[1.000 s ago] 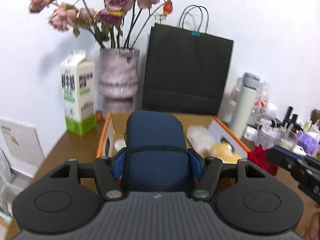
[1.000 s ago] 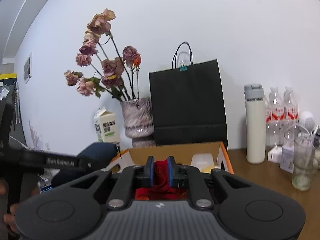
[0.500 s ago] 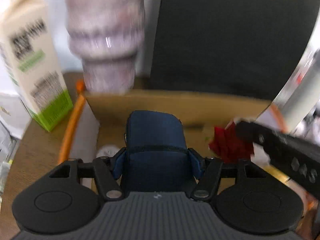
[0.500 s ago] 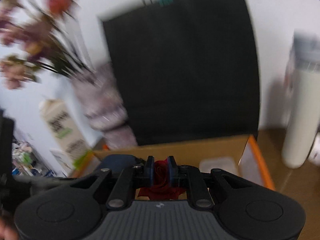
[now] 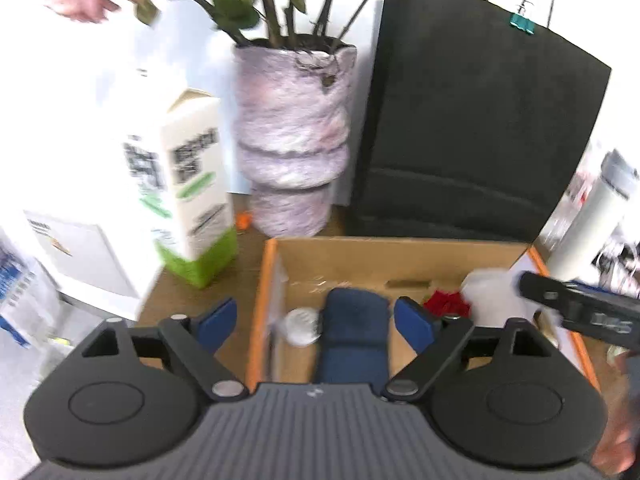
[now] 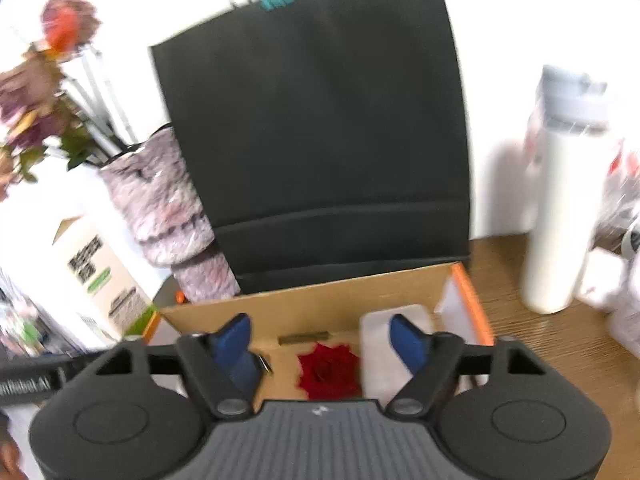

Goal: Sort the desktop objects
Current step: 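Lower both held items into the cardboard box and open both tools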

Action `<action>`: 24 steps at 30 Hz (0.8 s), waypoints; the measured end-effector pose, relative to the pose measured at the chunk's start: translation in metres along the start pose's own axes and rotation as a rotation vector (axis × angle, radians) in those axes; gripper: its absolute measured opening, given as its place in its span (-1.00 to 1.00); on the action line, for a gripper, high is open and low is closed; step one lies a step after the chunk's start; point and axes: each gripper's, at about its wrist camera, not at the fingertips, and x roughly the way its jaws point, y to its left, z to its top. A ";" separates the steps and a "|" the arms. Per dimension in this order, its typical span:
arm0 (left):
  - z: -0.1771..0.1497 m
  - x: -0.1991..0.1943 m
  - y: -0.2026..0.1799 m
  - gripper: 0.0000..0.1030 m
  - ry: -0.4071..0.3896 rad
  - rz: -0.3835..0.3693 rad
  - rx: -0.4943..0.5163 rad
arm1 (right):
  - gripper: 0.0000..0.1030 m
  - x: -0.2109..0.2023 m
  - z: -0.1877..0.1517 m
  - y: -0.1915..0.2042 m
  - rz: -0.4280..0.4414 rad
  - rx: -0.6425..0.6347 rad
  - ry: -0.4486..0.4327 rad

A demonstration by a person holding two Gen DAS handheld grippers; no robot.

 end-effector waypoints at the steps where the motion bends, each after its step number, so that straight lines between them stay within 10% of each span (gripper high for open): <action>1: -0.006 -0.006 0.002 0.87 0.004 0.015 0.007 | 0.64 -0.011 -0.003 0.003 -0.017 -0.034 0.002; 6: -0.053 -0.036 0.009 0.88 0.019 0.017 0.003 | 0.67 -0.065 -0.041 0.009 -0.035 -0.167 -0.003; 24: -0.300 -0.149 -0.005 0.94 -0.082 -0.048 0.031 | 0.72 -0.206 -0.264 -0.014 0.026 -0.041 -0.004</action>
